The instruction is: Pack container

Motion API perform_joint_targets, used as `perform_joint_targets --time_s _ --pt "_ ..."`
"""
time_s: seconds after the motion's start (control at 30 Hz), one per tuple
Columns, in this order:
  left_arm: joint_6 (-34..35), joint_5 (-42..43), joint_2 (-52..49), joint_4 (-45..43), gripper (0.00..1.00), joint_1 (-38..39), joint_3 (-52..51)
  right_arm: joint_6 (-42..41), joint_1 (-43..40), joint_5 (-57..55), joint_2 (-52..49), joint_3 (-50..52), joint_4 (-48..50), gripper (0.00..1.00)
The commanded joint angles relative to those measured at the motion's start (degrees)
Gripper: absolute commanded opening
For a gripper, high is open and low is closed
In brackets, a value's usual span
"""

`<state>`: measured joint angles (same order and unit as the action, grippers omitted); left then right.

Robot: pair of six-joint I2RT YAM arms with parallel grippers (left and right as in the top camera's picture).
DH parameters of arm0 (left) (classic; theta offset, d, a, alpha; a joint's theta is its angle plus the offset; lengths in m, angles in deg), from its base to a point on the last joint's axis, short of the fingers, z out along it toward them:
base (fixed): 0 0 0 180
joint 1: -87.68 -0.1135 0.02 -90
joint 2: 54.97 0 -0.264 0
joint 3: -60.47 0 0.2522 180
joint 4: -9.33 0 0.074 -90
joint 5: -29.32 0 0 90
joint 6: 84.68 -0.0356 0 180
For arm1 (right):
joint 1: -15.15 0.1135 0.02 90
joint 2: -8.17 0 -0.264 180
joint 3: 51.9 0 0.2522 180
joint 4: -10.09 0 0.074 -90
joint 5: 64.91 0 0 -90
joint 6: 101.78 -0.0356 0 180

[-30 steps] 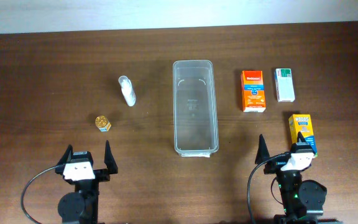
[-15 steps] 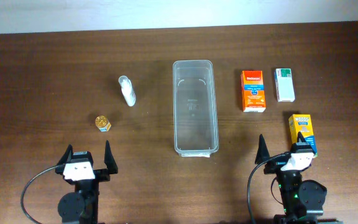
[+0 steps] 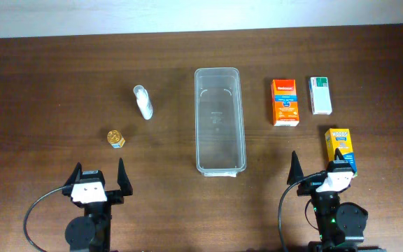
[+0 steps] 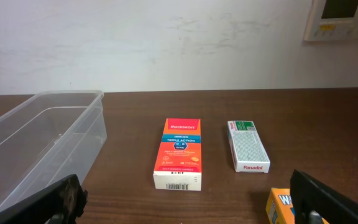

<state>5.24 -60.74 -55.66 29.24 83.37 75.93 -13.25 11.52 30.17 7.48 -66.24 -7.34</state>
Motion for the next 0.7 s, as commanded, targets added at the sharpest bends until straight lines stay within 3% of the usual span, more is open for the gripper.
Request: perform_joint_targets --time_s 0.0,0.67 --pt "-0.9 -0.4 0.4 -0.4 1.00 -0.2 -0.6 0.0 0.4 0.5 0.5 0.3 -0.4 0.98" --pt "-0.9 -0.4 0.4 -0.4 1.00 -0.2 -0.6 -0.1 0.4 0.8 0.5 0.3 -0.3 0.99"
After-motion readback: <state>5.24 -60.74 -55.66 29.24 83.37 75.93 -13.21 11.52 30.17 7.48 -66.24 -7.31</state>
